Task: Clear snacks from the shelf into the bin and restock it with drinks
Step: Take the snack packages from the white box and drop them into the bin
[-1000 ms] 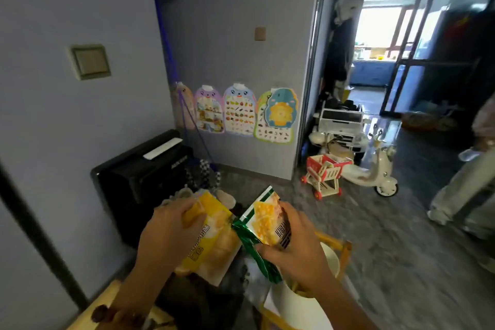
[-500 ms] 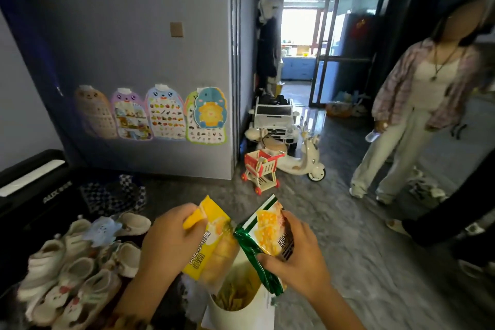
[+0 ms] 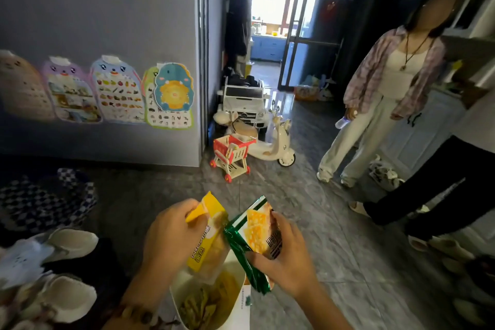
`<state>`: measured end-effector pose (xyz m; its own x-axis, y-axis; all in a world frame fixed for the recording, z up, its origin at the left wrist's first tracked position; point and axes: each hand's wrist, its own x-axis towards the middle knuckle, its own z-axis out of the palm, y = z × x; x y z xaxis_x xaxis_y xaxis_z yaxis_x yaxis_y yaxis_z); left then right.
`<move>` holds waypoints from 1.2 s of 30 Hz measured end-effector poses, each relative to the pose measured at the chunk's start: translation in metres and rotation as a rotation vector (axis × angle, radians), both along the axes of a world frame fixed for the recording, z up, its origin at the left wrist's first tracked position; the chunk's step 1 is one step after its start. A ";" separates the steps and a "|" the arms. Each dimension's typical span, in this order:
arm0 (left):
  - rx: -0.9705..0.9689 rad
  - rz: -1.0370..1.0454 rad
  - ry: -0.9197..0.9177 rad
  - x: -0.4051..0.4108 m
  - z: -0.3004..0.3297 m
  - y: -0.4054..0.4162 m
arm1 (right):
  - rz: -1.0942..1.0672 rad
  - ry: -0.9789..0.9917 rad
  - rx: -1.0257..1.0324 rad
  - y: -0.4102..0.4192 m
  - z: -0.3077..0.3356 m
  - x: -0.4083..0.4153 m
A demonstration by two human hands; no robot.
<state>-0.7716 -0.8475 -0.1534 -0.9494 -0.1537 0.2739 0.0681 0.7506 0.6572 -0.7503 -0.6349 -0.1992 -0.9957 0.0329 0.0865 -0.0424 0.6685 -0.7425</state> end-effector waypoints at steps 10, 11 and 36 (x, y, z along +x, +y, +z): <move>0.061 -0.100 -0.085 -0.087 -0.040 -0.022 | -0.058 -0.080 -0.013 -0.046 -0.036 -0.077; 0.063 -0.108 -0.092 -0.092 -0.047 -0.026 | -0.065 -0.098 -0.012 -0.049 -0.043 -0.082; 0.141 0.142 -0.556 -0.132 -0.350 -0.028 | -0.122 -0.723 -0.256 -0.094 -0.359 -0.140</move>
<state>-0.9041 -0.8752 -0.5031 -0.9121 -0.2882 -0.2916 -0.4099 0.6302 0.6593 -0.8904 -0.7288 -0.5581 -0.7897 0.0771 -0.6086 0.5743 0.4416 -0.6893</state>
